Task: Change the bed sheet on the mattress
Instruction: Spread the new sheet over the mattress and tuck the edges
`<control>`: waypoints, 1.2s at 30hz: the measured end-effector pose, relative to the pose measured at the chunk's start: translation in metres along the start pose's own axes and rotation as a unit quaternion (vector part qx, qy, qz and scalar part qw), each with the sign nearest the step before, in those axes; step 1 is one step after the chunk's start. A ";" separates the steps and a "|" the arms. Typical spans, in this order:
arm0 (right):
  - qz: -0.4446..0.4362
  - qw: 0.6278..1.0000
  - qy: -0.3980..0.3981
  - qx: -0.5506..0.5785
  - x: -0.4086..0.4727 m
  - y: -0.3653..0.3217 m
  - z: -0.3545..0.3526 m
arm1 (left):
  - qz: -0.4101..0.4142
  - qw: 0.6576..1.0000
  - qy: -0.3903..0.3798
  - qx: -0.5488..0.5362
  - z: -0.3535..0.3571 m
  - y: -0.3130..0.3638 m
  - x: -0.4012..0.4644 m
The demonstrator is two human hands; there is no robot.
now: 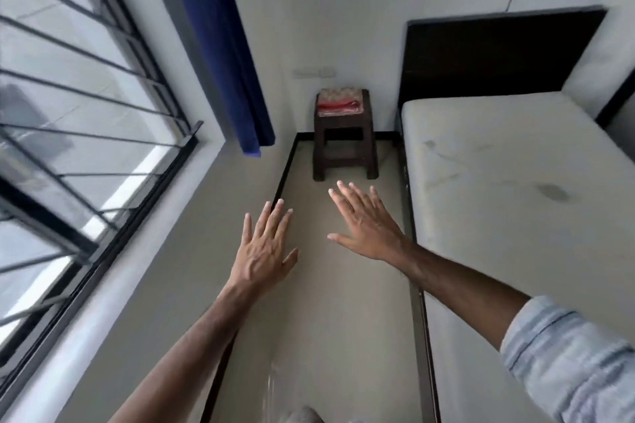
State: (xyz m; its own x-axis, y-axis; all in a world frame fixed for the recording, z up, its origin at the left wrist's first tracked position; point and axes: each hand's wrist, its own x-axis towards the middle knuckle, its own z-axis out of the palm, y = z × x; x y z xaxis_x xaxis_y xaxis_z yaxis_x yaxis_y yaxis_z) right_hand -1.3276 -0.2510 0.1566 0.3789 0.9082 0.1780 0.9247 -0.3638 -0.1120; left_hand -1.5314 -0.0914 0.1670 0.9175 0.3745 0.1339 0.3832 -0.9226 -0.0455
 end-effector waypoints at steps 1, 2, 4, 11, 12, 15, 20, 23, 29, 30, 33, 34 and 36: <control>0.016 1.000 -0.001 0.001 0.021 0.017 0.002 | 0.016 1.000 -0.003 0.001 0.006 -0.006 0.033; 0.031 1.000 -0.003 0.003 0.041 0.032 0.005 | 0.028 1.000 -0.005 0.005 0.013 -0.012 0.064; 0.057 0.998 -0.009 0.002 0.080 0.066 0.014 | 0.053 0.999 -0.006 0.008 0.026 -0.023 0.127; 0.117 0.993 -0.023 -0.009 0.230 0.171 0.035 | 0.105 0.994 -0.014 -0.003 0.063 -0.072 0.340; 0.126 0.992 -0.023 -0.008 0.253 0.186 0.035 | 0.109 0.994 -0.016 0.001 0.065 -0.080 0.373; 0.153 0.988 -0.031 0.000 0.309 0.230 0.031 | 0.114 0.993 -0.040 0.001 0.069 -0.092 0.464; 0.178 0.984 -0.026 0.004 0.390 0.319 0.040 | 0.147 0.989 -0.031 0.015 0.094 -0.093 0.601; 0.187 0.982 -0.027 0.019 0.444 0.387 0.059 | 0.145 0.988 -0.042 0.030 0.123 -0.091 0.681; 0.174 0.980 -0.081 0.043 0.556 0.522 0.082 | 0.122 0.985 -0.109 0.059 0.169 -0.080 0.828; 0.163 0.982 -0.091 0.037 0.575 0.544 0.081 | 0.116 0.984 -0.117 0.063 0.172 -0.080 0.852; 0.136 0.984 -0.112 0.039 0.628 0.598 0.082 | 0.076 0.985 -0.153 0.027 0.185 -0.091 0.908; 0.132 0.984 -0.117 0.039 0.647 0.615 0.085 | 0.059 0.986 -0.156 0.014 0.194 -0.096 0.924; 0.123 0.984 -0.126 0.039 0.683 0.643 0.093 | 0.027 0.984 -0.174 -0.008 0.213 -0.108 0.953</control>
State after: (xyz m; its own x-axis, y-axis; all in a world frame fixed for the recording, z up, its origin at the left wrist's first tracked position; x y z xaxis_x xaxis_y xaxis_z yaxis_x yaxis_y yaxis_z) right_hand -0.4777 0.1549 0.1151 0.5602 0.8209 -0.1110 0.7972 -0.5707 -0.1970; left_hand -0.6758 0.3845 0.0890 0.9183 0.3319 -0.2159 0.3340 -0.9422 -0.0277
